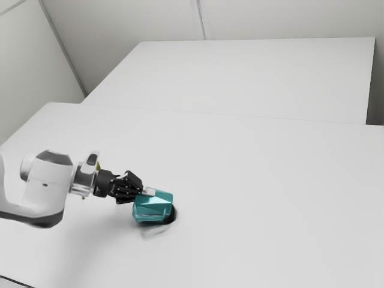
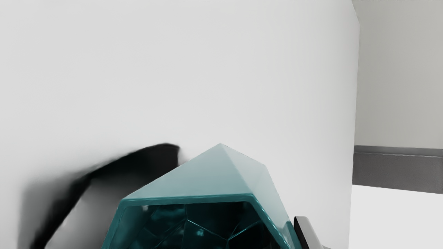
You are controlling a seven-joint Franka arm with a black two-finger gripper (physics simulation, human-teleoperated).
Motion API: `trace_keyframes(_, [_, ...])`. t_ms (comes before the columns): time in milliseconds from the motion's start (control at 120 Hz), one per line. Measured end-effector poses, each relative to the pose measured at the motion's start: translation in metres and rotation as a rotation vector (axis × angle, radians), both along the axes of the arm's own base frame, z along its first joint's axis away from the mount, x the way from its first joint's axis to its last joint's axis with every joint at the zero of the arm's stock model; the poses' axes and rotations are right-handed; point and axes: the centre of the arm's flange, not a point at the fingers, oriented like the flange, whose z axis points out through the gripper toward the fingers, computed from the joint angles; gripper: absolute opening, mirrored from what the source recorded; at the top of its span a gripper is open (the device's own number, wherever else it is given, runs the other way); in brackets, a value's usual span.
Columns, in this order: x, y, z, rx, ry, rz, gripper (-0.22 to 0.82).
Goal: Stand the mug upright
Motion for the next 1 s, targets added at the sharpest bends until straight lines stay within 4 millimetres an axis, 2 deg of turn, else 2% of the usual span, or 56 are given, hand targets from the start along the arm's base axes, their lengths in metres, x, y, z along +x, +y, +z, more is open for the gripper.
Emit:
trace_keyframes(100, [0.019, -0.001, 0.030, 0.032, -0.065, -0.036, -0.17])
trace_keyframes(167, [0.040, 0.004, 0.059, 0.125, -0.114, -0.114, -0.17])
trace_keyframes(233, [0.068, 0.003, 0.103, 0.302, -0.169, -0.264, -0.17])
trace_keyframes(292, [0.092, -0.012, 0.149, 0.494, -0.207, -0.429, -0.17])
trace_keyframes(325, [0.100, -0.020, 0.162, 0.587, -0.199, -0.505, -0.17])
trace_keyframes(350, [0.105, -0.024, 0.165, 0.648, -0.181, -0.553, -0.17])
trace_keyframes(400, [0.119, -0.028, 0.158, 0.744, -0.126, -0.626, -0.17])
trace_keyframes(458, [0.135, -0.031, 0.139, 0.825, -0.056, -0.688, -0.17])
trace_keyframes(542, [0.145, -0.035, 0.114, 0.903, 0.003, -0.716, -0.17])
trace_keyframes(642, [0.145, -0.040, 0.088, 0.953, 0.037, -0.694, -0.17])
trace_keyframes(717, [0.139, -0.036, 0.073, 0.967, 0.066, -0.658, -0.18])
trace_keyframes(925, [0.136, -0.013, 0.053, 0.973, 0.132, -0.531, -0.17])
trace_keyframes(950, [0.137, -0.013, 0.051, 0.972, 0.136, -0.521, -0.15])
trace_keyframes(1000, [0.137, -0.017, 0.049, 0.969, 0.140, -0.509, -0.04])
